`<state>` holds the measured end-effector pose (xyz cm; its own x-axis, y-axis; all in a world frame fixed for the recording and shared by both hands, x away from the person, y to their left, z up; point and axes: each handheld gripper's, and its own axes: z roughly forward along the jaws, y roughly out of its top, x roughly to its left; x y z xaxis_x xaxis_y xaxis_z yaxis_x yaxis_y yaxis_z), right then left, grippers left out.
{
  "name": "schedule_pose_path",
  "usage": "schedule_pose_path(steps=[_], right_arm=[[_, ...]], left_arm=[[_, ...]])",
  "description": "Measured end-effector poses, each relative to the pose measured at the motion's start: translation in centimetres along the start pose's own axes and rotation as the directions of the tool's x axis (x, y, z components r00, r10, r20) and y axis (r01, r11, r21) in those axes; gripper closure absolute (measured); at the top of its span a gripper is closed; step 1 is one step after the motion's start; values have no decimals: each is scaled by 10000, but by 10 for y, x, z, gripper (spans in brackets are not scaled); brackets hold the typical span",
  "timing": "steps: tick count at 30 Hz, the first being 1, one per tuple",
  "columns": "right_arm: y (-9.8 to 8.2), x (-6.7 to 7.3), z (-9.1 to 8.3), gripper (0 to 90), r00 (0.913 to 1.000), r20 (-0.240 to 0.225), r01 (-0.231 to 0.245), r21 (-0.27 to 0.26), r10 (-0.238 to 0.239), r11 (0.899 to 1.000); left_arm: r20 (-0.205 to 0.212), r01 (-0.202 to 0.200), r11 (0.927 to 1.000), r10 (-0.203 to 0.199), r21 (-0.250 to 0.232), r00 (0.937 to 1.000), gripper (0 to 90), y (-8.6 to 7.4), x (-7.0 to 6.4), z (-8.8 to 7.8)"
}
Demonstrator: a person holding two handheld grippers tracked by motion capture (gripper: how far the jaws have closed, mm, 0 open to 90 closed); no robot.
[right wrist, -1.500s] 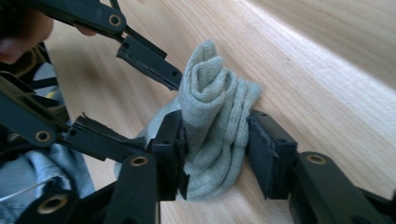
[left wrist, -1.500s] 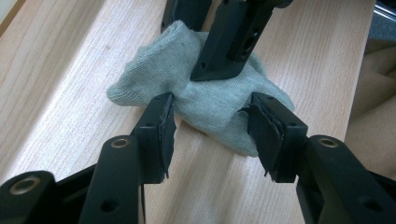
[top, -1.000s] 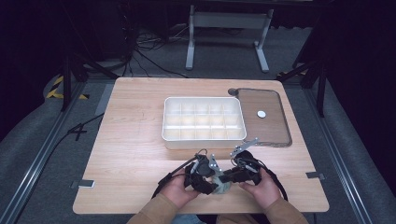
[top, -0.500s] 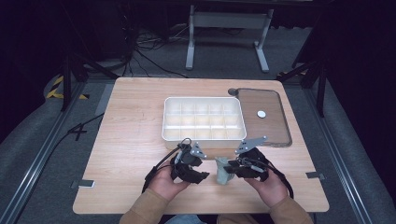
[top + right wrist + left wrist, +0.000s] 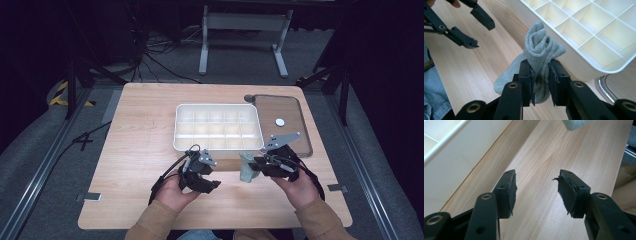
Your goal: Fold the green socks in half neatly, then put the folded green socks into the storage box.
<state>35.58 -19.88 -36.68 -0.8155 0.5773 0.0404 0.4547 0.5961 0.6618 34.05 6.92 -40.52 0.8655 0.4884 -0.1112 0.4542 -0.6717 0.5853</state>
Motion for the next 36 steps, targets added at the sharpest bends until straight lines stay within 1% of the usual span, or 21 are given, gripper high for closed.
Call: schedule_pose_path(steps=[3, 5, 10, 11, 12, 14, 15, 17, 19, 21, 22, 24, 25, 26, 29, 30, 31, 35, 36], right_arm=[[4, -3, -5, 745, 9999, 108, -21, -82, 22, 10000], [6, -6, -8, 745, 9998, 185, 13, -131, -10, 9999], [10, -11, -12, 744, 9995, 307, -67, -192, 73, 9998], [12, -13, -14, 744, 9993, 371, -80, -254, 90, 9996], [13, -14, -15, 744, 9992, 389, -101, -271, 111, 9996], [15, -16, -17, 744, 9988, 463, -116, -263, 128, 9996], [16, -18, -18, 744, 9987, 503, -99, -269, 113, 9996], [17, -19, -18, 744, 9986, 520, -95, -273, 109, 9996], [20, -22, -19, 744, 9984, 551, -99, -193, 110, 9998], [23, -25, -20, 743, 9983, 577, -42, -158, 51, 9999], [23, -26, -20, 742, 9984, 565, -21, -176, 31, 9998], [26, -30, -21, 742, 9982, 589, 74, -201, -62, 9998], [27, -32, -21, 741, 9981, 608, 137, -232, -122, 9996], [28, -34, -20, 741, 9979, 625, 186, -231, -171, 9996], [32, -41, -16, 740, 9967, 759, 301, -191, -285, 9994], [32, -41, -16, 740, 9967, 759, 301, -191, -285, 9994], [36, -45, -13, 740, 9954, 867, 407, -119, -395, 9991], [39, -49, -11, 739, 9942, 959, 510, -125, -496, 9986], [41, -51, -10, 739, 9937, 995, 519, -78, -508, 9986]], left_arm=[[12, 118, 9999, -118, -67, 9999, 493, 0, 0, -1], [11, 44, 10000, -44, -78, 10000, 492, 0, 1, -2], [-35, 93, 9999, -94, -145, 9999, 492, 0, 2, -5], [-26, 165, 9997, -166, -205, 9999, 493, -1, 2, -6], [-62, 136, 9997, -137, -185, 9999, 492, -1, 3, -7], [-108, 167, 9997, -169, -203, 9998, 492, -2, 4, -8], [-96, 261, 9993, -263, -251, 9996, 492, -2, 4, -8], [-75, 273, 9994, -274, -189, 9996, 492, -2, 4, -9], [-156, 208, 9995, -212, -222, 9997, 492, -3, 4, -10], [-210, 183, 9996, -188, -217, 9996, 492, -3, 4, -11], [-200, 188, 9994, -194, -292, 9996, 492, -3, 4, -11], [-219, 217, 9995, -221, -220, 9995, 491, -4, 5, -12], [-278, 150, 9996, -157, -250, 9995, 491, -5, 6, -13], [-268, 271, 9993, -277, -248, 9993, 491, -6, 6, -13], [-379, 350, 9988, -363, -348, 9986, 490, -8, 8, -17], [-379, 350, 9988, -363, -348, 9986, 490, -8, 8, -17], [-439, 389, 9984, -407, -420, 9982, 490, -10, 8, -20], [-472, 448, 9979, -470, -462, 9978, 490, -12, 8, -22], [-549, 493, 9978, -518, -452, 9971, 490, -15, 9, -24]])
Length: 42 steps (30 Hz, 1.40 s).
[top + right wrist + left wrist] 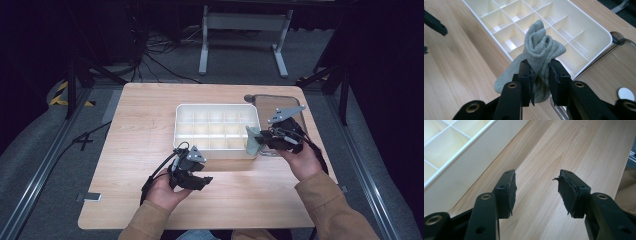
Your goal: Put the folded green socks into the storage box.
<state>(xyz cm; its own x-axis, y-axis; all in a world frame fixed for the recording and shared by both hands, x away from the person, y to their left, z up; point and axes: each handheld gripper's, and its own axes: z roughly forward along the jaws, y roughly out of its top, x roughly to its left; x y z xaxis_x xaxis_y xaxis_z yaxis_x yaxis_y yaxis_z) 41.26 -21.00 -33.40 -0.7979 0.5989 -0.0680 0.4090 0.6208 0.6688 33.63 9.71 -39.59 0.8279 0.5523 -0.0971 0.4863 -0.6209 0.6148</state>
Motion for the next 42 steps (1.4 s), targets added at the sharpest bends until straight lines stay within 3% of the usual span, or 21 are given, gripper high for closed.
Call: schedule_pose_path(steps=[3, 11, 18, 24, 31, 37, 42], right_arm=[[7, -10, 4, 738, 10000, 43, -68, -37, 68, 10000], [15, -19, 14, 737, 9998, 183, 28, 140, -30, 9999], [18, -24, 36, 736, 9984, 459, 291, 715, -324, 9970], [16, -24, 49, 736, 9926, 878, 713, 1416, -843, 9873], [12, -21, 65, 737, 9880, 995, 954, 2071, -1180, 9736], [9, -18, 74, 741, 9887, 856, 980, 2500, -1228, 9633], [7, -16, 82, 747, 9938, 685, 625, 3025, -871, 9511]], left_arm=[[-69, 178, 9998, -179, -129, 9998, 488, -5, 1, -4], [-301, 475, 9986, -481, -212, 9984, 485, -17, 4, -14], [-364, 630, 9974, -642, -338, 9973, 485, -20, 6, -18], [-304, 522, 9984, -529, -220, 9981, 484, -18, 6, -15], [-244, 509, 9984, -515, -264, 9984, 484, -16, 6, -13], [-239, 478, 9986, -484, -244, 9985, 482, -16, 6, -13], [-193, 477, 9986, -482, -227, 9987, 481, -16, 6, -13]])
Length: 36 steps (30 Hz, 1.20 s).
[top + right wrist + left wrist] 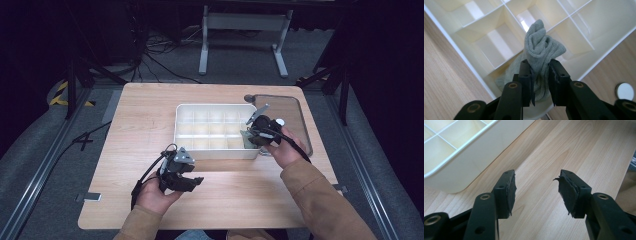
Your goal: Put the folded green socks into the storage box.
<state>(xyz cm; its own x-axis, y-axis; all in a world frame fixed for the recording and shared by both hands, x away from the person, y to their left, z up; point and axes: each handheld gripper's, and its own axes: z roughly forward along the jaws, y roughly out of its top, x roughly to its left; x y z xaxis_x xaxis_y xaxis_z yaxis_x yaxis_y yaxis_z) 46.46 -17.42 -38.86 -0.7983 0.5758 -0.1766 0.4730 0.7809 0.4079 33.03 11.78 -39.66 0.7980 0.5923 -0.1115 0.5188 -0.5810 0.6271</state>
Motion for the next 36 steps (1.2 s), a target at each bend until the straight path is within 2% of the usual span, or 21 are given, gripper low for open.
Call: schedule_pose_path(steps=[5, 8, 12, 14, 17, 19, 22, 29, 33, 36], right_arm=[[0, 0, 4, 753, 9996, -242, -135, 330, 143, 9994], [-1, 0, 9, 758, 9991, -408, -35, 766, 67, 9971], [-2, -3, 13, 761, 9970, -690, -269, 1035, 342, 9943], [-1, -3, 17, 762, 9962, -803, -242, 1233, 342, 9921], [4, -1, 24, 763, 9971, -739, -44, 1746, 176, 9846], [5, 0, 26, 763, 9977, -673, 58, 1901, 71, 9817], [10, 0, 34, 764, 9967, -776, -60, 2442, 257, 9697], [12, -3, 39, 762, 9947, -945, -156, 2585, 413, 9659], [11, -3, 38, 747, 9956, -884, -92, 2508, 324, 9680], [12, -2, 33, 698, 9960, -873, 48, 2383, 165, 9712]], left_arm=[[-29, -22, 10000, 22, 33, 10000, 481, 1, 0, 1], [21, 21, 10000, -22, 87, 10000, 480, 1, -1, 2], [32, -21, 10000, 21, 94, 10000, 479, 1, -1, 3], [21, -14, 10000, 14, 96, 10000, 478, 2, -2, 3], [40, 12, 10000, -12, 99, 10000, 478, 2, -2, 3], [74, 18, 10000, -18, 57, 10000, 477, 2, -2, 4], [97, 21, 10000, -21, 43, 10000, 477, 2, -2, 4], [175, -17, 10000, 16, 64, 9998, 475, 3, -1, 5], [167, -44, 10000, 44, 34, 9999, 473, 3, -1, 5], [209, 42, 10000, -42, 9, 9998, 472, 3, 1, 4]])
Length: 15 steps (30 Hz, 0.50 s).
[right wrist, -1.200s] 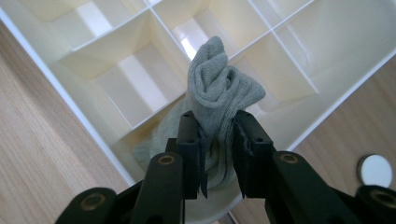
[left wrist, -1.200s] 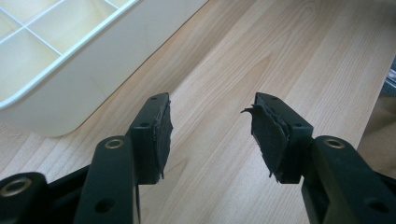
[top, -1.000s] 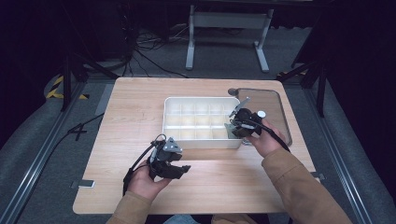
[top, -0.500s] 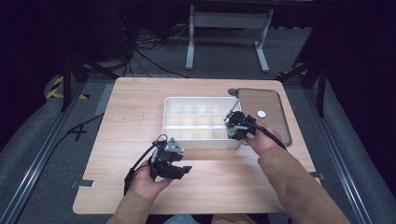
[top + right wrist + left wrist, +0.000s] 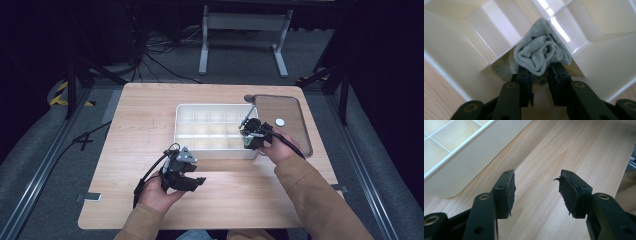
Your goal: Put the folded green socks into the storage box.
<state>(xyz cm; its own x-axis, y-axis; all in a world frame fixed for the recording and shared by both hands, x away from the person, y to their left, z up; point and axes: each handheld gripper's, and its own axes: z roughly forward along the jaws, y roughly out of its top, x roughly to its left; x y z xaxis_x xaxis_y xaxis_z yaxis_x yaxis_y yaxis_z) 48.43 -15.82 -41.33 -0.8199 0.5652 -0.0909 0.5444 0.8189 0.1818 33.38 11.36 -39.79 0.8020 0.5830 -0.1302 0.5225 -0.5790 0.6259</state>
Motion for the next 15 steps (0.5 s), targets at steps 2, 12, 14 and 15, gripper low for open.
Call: schedule_pose_path(steps=[2, 12, 14, 15], right_arm=[[-1, 2, -5, 633, 9997, 229, 62, -218, -57, 9997], [-20, 4, -51, 507, 9981, 257, -487, -2173, 556, 9749], [-26, 4, -60, 519, 9980, 90, -571, -2788, 621, 9586], [-30, 3, -63, 526, 9980, 63, -574, -3033, 622, 9512]], left_arm=[[-12, 15, 10000, -15, -9, 10000, 471, 0, 0, 0], [6, -67, 10000, 67, 4, 10000, 470, 2, 0, 1], [3, -71, 10000, 71, 30, 10000, 470, 2, 0, 0], [-21, -98, 9999, 98, 27, 9999, 467, 3, 1, -1]])
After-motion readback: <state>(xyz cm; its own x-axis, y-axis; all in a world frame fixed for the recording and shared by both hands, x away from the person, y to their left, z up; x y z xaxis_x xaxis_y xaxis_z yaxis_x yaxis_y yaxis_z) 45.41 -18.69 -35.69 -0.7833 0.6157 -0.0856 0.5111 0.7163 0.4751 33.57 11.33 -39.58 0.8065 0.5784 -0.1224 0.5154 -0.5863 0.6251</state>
